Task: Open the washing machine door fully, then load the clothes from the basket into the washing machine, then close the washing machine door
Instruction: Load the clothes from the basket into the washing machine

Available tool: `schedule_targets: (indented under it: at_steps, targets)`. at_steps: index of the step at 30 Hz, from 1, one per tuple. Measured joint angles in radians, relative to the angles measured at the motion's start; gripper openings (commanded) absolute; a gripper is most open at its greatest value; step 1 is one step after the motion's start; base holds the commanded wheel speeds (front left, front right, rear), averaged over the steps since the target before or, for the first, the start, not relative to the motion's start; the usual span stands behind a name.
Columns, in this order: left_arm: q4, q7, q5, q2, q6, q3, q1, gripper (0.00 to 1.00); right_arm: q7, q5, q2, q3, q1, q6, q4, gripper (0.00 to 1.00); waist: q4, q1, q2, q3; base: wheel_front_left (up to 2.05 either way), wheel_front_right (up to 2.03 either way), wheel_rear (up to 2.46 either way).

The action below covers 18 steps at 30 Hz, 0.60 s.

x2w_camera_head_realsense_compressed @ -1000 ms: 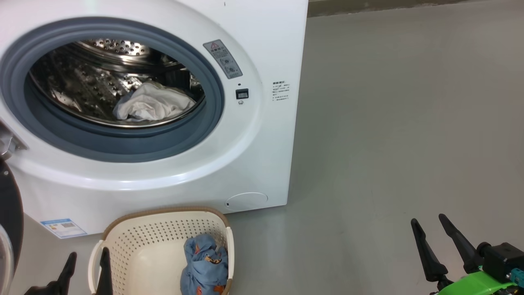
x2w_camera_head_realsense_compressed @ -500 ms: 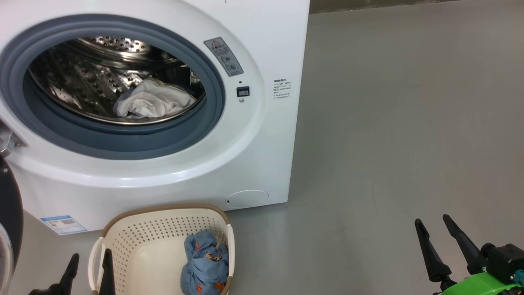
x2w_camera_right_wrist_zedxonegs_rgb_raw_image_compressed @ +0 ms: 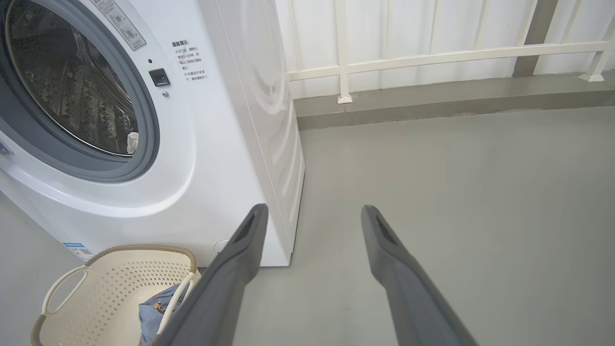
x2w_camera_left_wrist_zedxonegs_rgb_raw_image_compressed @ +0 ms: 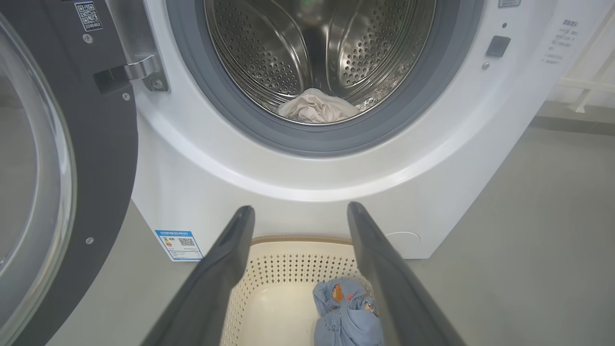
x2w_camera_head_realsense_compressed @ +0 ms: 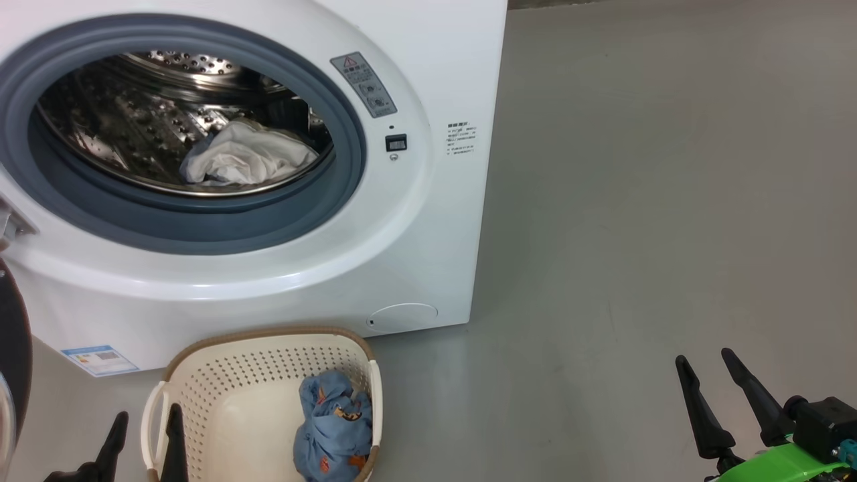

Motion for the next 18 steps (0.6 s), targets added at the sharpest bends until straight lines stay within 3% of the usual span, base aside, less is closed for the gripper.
schedule_targets:
  at_steps: [18]
  targets:
    - [0.058,0.000,-0.016,-0.002,0.000,-0.019,-0.074,1.00,0.000,-0.009,0.030,0.000,-0.071,0.000,-0.020,1.00,-0.006,0.0000,0.0000,0.093,0.00,0.00,0.00]
